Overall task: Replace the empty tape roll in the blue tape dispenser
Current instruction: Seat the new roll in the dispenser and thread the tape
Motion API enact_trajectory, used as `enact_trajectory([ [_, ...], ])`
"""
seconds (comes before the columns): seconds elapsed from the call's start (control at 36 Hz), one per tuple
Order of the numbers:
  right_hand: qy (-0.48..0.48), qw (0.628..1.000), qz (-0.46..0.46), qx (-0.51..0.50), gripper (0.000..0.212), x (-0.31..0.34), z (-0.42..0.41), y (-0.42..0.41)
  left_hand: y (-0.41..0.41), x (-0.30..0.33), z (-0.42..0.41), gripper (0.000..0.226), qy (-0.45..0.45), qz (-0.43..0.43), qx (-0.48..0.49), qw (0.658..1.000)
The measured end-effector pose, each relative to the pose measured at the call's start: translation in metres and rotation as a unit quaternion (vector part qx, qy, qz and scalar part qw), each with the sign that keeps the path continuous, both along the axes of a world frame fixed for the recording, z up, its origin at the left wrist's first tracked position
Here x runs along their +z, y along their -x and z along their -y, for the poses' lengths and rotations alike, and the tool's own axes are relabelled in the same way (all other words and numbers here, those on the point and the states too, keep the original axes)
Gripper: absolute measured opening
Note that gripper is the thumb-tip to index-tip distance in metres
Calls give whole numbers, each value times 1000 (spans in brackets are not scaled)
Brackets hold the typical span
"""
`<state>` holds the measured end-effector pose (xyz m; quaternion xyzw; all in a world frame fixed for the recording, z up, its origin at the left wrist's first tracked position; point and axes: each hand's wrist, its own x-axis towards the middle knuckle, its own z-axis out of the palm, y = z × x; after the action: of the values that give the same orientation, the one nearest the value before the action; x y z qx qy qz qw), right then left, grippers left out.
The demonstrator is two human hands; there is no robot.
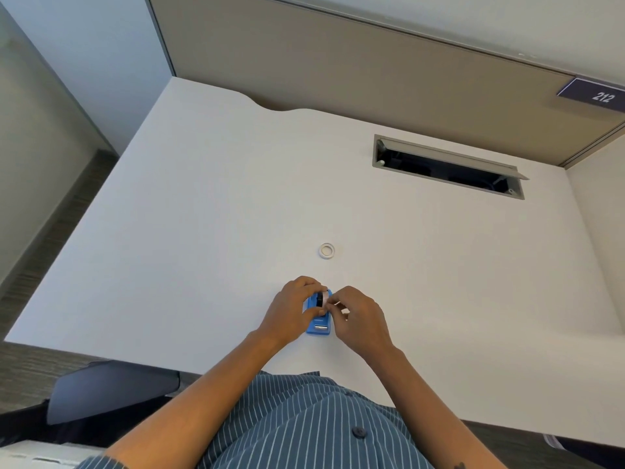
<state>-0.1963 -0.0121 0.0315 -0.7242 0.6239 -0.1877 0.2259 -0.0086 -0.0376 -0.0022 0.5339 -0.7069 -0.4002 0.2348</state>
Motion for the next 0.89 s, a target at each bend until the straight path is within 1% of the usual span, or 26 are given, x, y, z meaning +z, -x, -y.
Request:
enact_trajectory([
  [0.06,20,1000,-10,21,7,1,-2,0,0,0,0,39,1,2,-1,1000],
  [0.17,39,999,-7,29,10,0,-4,0,0,0,-1,39,-3,1,1,1000],
  [0.58,63,997,-15,38,16,1,-1,-4,2,1,-1,37,-5,3,3,1000],
  [0.75,43,998,-25,35,18,0,1,-4,1,1,-1,37,-7,1,4,1000],
  [0.89,14,1000,-4,-3,20,0,5,-5,1,1,0,37,-9,3,4,1000],
])
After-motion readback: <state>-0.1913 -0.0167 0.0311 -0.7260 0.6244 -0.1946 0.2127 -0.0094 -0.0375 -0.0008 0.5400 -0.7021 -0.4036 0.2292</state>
